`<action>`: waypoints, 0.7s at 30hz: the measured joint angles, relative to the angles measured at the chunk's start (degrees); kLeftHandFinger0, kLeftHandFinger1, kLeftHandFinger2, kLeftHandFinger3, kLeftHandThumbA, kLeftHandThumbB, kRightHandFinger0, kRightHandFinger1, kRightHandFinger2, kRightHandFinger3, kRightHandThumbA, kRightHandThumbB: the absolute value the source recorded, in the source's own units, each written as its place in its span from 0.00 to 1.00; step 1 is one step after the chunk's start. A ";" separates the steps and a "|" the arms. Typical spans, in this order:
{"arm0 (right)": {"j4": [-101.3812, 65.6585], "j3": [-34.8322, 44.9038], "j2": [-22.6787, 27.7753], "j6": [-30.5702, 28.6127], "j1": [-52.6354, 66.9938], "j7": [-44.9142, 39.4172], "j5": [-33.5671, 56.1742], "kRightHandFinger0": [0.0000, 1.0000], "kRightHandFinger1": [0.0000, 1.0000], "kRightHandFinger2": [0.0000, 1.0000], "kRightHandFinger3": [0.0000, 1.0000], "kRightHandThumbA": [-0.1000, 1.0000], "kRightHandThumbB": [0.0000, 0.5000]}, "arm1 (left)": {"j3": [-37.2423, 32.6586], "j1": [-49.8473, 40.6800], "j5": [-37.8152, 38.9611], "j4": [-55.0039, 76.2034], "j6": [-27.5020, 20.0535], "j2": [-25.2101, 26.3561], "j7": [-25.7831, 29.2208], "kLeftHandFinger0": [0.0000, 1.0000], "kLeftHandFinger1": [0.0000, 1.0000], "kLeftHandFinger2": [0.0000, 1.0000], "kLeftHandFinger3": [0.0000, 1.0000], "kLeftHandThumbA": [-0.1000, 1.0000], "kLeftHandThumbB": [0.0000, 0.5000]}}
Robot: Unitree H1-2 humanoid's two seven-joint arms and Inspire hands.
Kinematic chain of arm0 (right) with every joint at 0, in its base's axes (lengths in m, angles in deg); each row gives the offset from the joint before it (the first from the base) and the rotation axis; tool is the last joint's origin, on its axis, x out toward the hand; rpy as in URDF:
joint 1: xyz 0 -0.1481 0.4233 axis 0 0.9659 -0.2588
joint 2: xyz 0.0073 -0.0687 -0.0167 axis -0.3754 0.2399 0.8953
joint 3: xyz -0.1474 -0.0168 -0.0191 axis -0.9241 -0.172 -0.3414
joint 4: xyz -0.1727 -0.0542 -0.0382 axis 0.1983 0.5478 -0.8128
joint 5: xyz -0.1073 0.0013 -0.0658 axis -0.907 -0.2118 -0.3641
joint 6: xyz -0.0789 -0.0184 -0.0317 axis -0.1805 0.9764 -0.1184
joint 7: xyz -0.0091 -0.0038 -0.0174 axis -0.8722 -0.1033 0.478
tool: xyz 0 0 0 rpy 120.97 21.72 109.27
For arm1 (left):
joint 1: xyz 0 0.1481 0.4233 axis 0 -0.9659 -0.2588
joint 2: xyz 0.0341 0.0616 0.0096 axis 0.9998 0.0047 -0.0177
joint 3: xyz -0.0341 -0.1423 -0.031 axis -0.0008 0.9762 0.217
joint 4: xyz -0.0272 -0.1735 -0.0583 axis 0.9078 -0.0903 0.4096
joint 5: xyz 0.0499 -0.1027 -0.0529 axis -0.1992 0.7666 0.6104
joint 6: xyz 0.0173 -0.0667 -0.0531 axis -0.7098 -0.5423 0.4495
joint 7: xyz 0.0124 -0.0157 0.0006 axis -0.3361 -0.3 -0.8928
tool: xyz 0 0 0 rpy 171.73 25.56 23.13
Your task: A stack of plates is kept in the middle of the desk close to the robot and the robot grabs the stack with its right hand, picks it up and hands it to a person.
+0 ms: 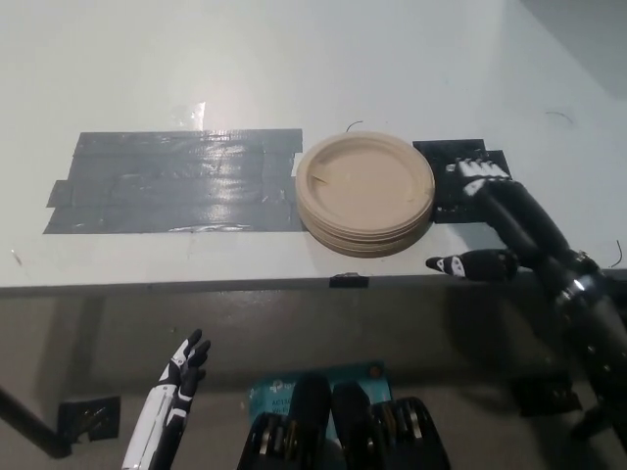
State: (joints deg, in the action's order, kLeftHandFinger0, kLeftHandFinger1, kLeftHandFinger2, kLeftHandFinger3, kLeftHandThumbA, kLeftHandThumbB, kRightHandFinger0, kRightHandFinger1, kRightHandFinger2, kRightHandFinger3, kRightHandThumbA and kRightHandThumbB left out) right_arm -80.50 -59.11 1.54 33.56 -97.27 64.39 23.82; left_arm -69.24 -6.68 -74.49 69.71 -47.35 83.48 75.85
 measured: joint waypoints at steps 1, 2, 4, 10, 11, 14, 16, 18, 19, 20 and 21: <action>1.28 -0.65 0.00 0.01 -0.73 -0.02 -0.85 1.00 1.00 1.00 1.00 1.00 0.93 | 0.01 0.00 0.00 0.01 0.00 0.00 0.00 1.00 1.00 1.00 1.00 1.00 0.00; 2.35 -1.19 0.00 0.01 -1.30 -0.02 -1.60 1.00 1.00 1.00 1.00 1.00 0.93 | 0.03 0.00 0.00 0.01 0.00 0.00 0.00 1.00 1.00 1.00 1.00 1.00 0.00; 4.19 -2.29 0.03 0.01 -2.30 -0.02 -3.10 1.00 1.00 1.00 1.00 1.00 0.94 | 0.05 0.02 0.01 0.01 0.01 0.01 0.00 1.00 1.00 1.00 1.00 1.00 0.00; 7.52 -3.75 0.03 -0.04 -4.11 0.05 -6.26 1.00 1.00 1.00 1.00 1.00 0.93 | 0.07 0.01 0.02 0.01 0.01 0.03 -0.01 1.00 1.00 1.00 1.00 1.00 0.00; 7.95 -3.92 0.02 -0.06 -4.32 0.09 -6.69 1.00 1.00 1.00 1.00 1.00 0.93 | 0.08 0.01 0.02 0.01 0.00 0.04 -0.01 1.00 1.00 1.00 1.00 1.00 0.00; 8.78 -4.34 0.02 -0.07 -4.72 0.14 -7.94 1.00 1.00 1.00 1.00 1.00 0.93 | 0.08 0.01 0.01 0.01 0.00 0.08 -0.01 1.00 1.00 1.00 1.00 1.00 0.00; 9.26 -4.54 -0.01 -0.13 -5.03 0.30 -8.61 1.00 1.00 1.00 1.00 1.00 0.93 | 0.09 0.01 0.02 -0.01 -0.04 0.11 -0.01 1.00 1.00 1.00 1.00 1.00 0.00; 9.76 -4.71 -0.05 -0.19 -5.23 0.52 -9.27 1.00 1.00 1.00 1.00 1.00 0.92 | 0.09 0.01 0.02 -0.01 -0.05 0.11 -0.01 1.00 1.00 1.00 1.00 1.00 0.00; 9.93 -4.74 -0.08 -0.21 -5.29 0.62 -9.51 1.00 1.00 1.00 1.00 1.00 0.91 | 0.10 0.02 0.02 -0.01 -0.05 0.11 -0.01 1.00 1.00 1.00 1.00 1.00 0.00; 10.30 -4.83 -0.13 -0.26 -5.37 0.75 -9.77 1.00 1.00 1.00 1.00 1.00 0.89 | 0.10 0.02 0.02 -0.01 -0.05 0.12 -0.01 1.00 1.00 1.00 1.00 1.00 0.00; 10.62 -4.93 -0.19 -0.28 -5.44 0.94 -10.10 1.00 1.00 1.00 1.00 1.00 0.88 | 0.10 0.02 0.02 0.01 -0.05 0.12 -0.01 1.00 1.00 1.00 1.00 1.00 0.00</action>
State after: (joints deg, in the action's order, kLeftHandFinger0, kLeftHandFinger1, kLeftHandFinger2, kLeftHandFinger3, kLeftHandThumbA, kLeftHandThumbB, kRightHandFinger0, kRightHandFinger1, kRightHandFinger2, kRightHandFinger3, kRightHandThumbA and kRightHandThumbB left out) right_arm -69.87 -64.04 1.34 33.27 -102.70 65.33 13.71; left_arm -69.14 -6.65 -74.47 69.72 -47.40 83.60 75.84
